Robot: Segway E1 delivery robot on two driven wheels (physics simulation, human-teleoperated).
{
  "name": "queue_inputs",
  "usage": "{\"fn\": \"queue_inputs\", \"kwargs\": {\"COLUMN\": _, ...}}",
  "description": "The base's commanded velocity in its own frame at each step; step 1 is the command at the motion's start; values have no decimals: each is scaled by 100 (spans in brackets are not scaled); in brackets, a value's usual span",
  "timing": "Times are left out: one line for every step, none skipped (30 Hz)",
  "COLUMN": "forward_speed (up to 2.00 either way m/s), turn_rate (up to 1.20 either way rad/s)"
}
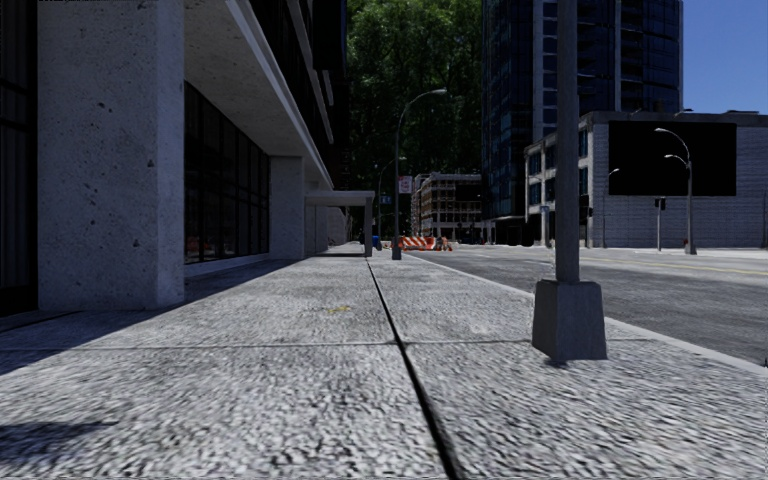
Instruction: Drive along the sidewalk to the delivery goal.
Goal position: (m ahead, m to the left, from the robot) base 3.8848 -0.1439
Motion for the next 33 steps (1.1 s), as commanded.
{"fn": "queue_inputs", "kwargs": {"forward_speed": 200, "turn_rate": 0}}
{"fn": "queue_inputs", "kwargs": {"forward_speed": 200, "turn_rate": 0}}
{"fn": "queue_inputs", "kwargs": {"forward_speed": 200, "turn_rate": 0}}
{"fn": "queue_inputs", "kwargs": {"forward_speed": 200, "turn_rate": 0}}
{"fn": "queue_inputs", "kwargs": {"forward_speed": 200, "turn_rate": 0}}
{"fn": "queue_inputs", "kwargs": {"forward_speed": 200, "turn_rate": 0}}
{"fn": "queue_inputs", "kwargs": {"forward_speed": 200, "turn_rate": 0}}
{"fn": "queue_inputs", "kwargs": {"forward_speed": 200, "turn_rate": 0}}
{"fn": "queue_inputs", "kwargs": {"forward_speed": 200, "turn_rate": 0}}
{"fn": "queue_inputs", "kwargs": {"forward_speed": 200, "turn_rate": 0}}
{"fn": "queue_inputs", "kwargs": {"forward_speed": 200, "turn_rate": 0}}
{"fn": "queue_inputs", "kwargs": {"forward_speed": 200, "turn_rate": 0}}
{"fn": "queue_inputs", "kwargs": {"forward_speed": 200, "turn_rate": 0}}
{"fn": "queue_inputs", "kwargs": {"forward_speed": 200, "turn_rate": 0}}
{"fn": "queue_inputs", "kwargs": {"forward_speed": 200, "turn_rate": 0}}
{"fn": "queue_inputs", "kwargs": {"forward_speed": 200, "turn_rate": 0}}
{"fn": "queue_inputs", "kwargs": {"forward_speed": 200, "turn_rate": 0}}
{"fn": "queue_inputs", "kwargs": {"forward_speed": 200, "turn_rate": 0}}
{"fn": "queue_inputs", "kwargs": {"forward_speed": 200, "turn_rate": 0}}
{"fn": "queue_inputs", "kwargs": {"forward_speed": 200, "turn_rate": 0}}
{"fn": "queue_inputs", "kwargs": {"forward_speed": 200, "turn_rate": 0}}
{"fn": "queue_inputs", "kwargs": {"forward_speed": 200, "turn_rate": 0}}
{"fn": "queue_inputs", "kwargs": {"forward_speed": 200, "turn_rate": 0}}
{"fn": "queue_inputs", "kwargs": {"forward_speed": 200, "turn_rate": 0}}
{"fn": "queue_inputs", "kwargs": {"forward_speed": 200, "turn_rate": 0}}
{"fn": "queue_inputs", "kwargs": {"forward_speed": 200, "turn_rate": 0}}
{"fn": "queue_inputs", "kwargs": {"forward_speed": 200, "turn_rate": 0}}
{"fn": "queue_inputs", "kwargs": {"forward_speed": 200, "turn_rate": 0}}
{"fn": "queue_inputs", "kwargs": {"forward_speed": 200, "turn_rate": 4}}
{"fn": "queue_inputs", "kwargs": {"forward_speed": 200, "turn_rate": 6}}
{"fn": "queue_inputs", "kwargs": {"forward_speed": 200, "turn_rate": 6}}
{"fn": "queue_inputs", "kwargs": {"forward_speed": 200, "turn_rate": 9}}
{"fn": "queue_inputs", "kwargs": {"forward_speed": 200, "turn_rate": 12}}
